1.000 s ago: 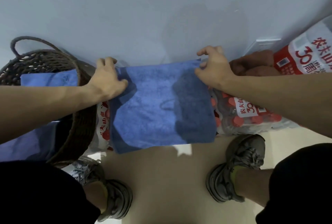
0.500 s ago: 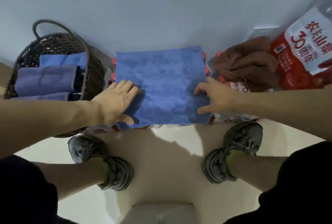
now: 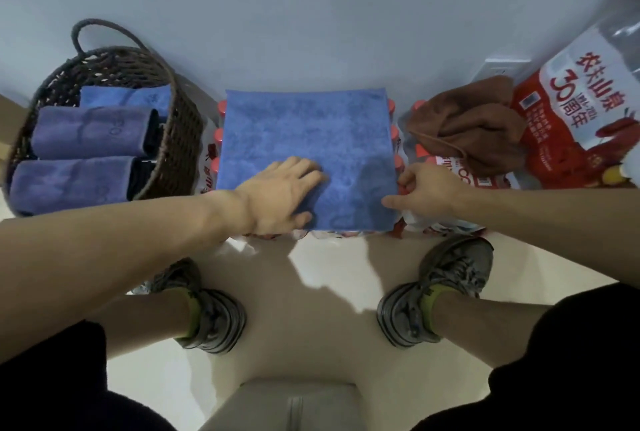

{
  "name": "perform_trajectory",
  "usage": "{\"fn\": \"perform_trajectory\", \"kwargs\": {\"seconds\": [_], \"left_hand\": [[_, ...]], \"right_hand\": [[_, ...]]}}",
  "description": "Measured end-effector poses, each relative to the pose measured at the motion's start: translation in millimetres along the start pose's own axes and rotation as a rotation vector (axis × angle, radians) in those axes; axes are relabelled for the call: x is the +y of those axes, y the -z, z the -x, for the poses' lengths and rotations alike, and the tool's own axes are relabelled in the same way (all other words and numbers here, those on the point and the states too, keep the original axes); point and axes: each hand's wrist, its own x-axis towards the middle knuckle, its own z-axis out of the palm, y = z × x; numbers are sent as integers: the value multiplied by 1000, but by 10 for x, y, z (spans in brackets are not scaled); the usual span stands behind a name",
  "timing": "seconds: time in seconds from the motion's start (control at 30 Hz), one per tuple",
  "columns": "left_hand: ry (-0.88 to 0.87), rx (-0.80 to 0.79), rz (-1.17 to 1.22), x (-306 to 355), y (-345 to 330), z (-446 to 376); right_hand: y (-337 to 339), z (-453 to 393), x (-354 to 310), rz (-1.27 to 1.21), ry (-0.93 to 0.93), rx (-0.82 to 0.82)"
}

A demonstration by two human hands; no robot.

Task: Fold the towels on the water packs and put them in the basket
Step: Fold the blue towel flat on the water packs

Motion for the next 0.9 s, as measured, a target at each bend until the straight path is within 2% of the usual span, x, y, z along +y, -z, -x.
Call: {"fn": "perform_trajectory", "kwargs": {"seconds": [0.07,0.17,0.37,0.53,0.77,0.9], "left_hand": [[-20,17,59,228,-39,-266],[43,-6,83,427,-182,-506],[111,49,88,415,-351,-569],[146,63,170,415,-339,-606],[141,58,153,410,-335,-588],[150,39,165,440,-313,-596]], "right_hand": [[-16,-15,15,-58,-31,-11],[-20,-46,35,-193,-41,6],[87,-85,-26,-358,-62,-82],[26,-24,-177,-285,0,-155],[-51,73,-247,-228,42,31],[-68,148,-242,-172,52,-12]]}}
